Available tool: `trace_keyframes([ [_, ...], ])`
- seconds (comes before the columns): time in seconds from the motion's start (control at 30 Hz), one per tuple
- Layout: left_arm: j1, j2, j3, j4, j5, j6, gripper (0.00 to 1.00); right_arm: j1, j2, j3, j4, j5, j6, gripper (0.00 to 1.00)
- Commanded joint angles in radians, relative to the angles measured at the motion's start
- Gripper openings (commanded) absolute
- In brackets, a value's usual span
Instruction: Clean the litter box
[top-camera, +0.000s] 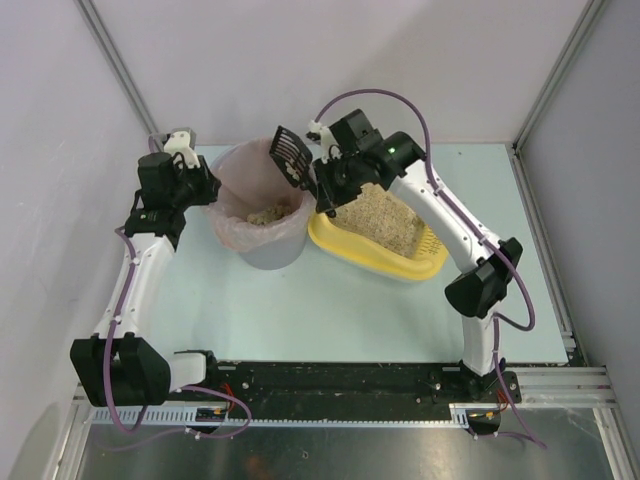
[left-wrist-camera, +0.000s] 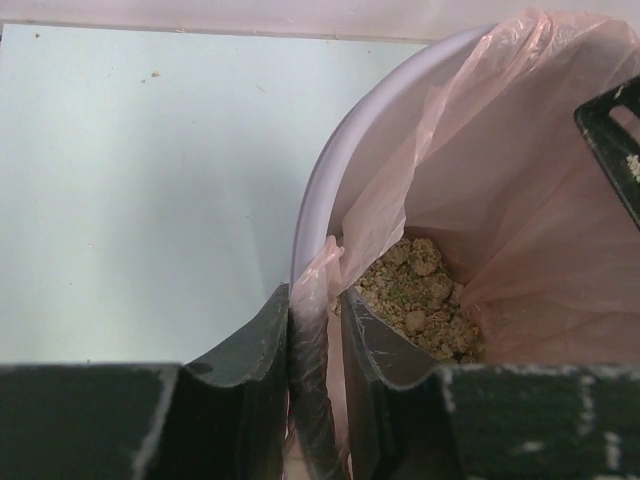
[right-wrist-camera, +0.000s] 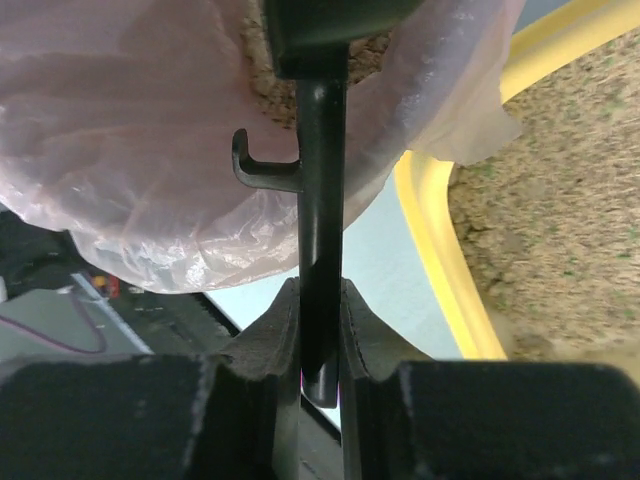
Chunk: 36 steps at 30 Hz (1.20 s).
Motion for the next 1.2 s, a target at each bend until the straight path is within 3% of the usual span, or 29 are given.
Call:
trace_keyframes([
  [0.0,-0.044,-0.016,0.020,-0.034,0.122,0.006,0.28,0.077,-0.078,0.050,-0.037,0.275,-0.173,0.00],
  [0.23,-0.044,-0.014,0.020,-0.034,0.114,0.006,0.28,0.232,-0.086,0.042,-0.024,0.672,-0.362,0.00],
  [0.43,-0.044,-0.015,0.018,-0.034,0.108,0.008,0.28,0.312,-0.138,-0.010,0.098,0.871,-0.511,0.00],
  [0.6,-0.044,-0.014,0.018,-0.035,0.109,0.006,0.28,0.358,-0.196,-0.047,0.212,0.934,-0.609,0.01],
  [0.77,-0.044,-0.012,0.018,-0.035,0.106,0.005,0.28,0.361,-0.212,-0.087,0.192,0.947,-0.623,0.01],
  [1.0,-0.043,-0.009,0.018,-0.035,0.108,-0.002,0.28,0.369,-0.218,-0.404,0.178,0.879,-0.575,0.01],
  [1.17,-0.043,-0.008,0.018,-0.034,0.109,-0.002,0.27,0.370,-0.173,-0.417,0.138,0.947,-0.590,0.00],
])
